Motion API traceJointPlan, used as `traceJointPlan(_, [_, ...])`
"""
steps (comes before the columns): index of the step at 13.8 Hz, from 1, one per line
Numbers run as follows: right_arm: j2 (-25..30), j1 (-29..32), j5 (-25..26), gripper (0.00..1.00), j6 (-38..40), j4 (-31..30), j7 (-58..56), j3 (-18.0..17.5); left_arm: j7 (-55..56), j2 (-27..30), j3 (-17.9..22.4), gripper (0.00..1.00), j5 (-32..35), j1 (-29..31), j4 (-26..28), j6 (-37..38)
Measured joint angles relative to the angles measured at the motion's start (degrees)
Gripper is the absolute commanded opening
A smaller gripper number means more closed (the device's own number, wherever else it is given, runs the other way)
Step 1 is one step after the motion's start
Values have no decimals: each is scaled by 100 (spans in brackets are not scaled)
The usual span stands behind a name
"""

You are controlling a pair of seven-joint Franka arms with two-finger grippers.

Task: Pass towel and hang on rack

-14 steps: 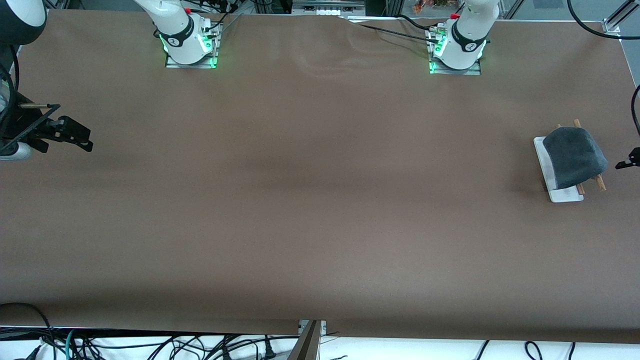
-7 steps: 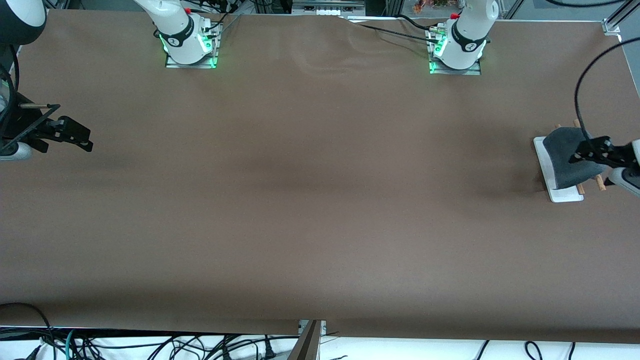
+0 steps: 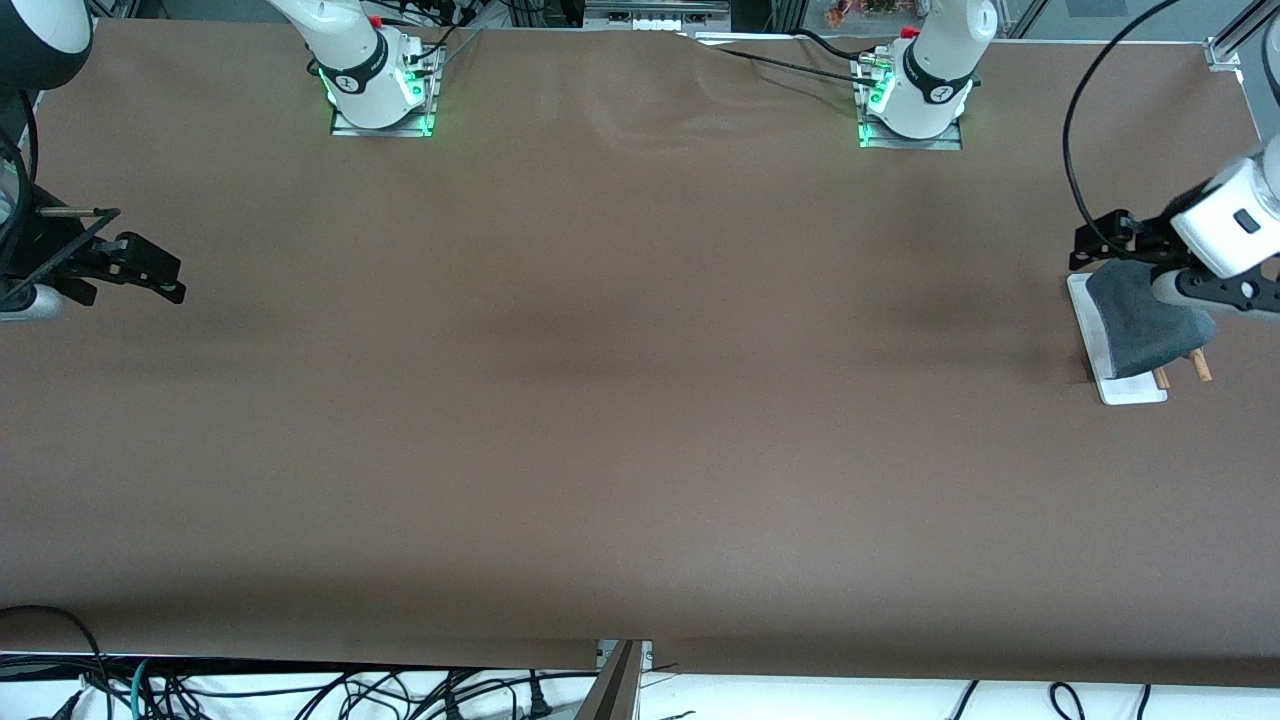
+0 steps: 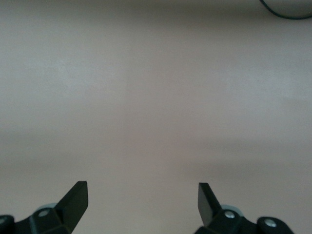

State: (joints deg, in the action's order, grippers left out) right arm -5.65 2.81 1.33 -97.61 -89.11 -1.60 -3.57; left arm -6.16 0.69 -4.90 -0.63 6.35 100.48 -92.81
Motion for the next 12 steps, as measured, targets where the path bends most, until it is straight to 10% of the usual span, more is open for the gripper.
traceJointPlan(12, [0,0,0,100,0,0,0,1,359,248,213,100,0,-96,79,-234])
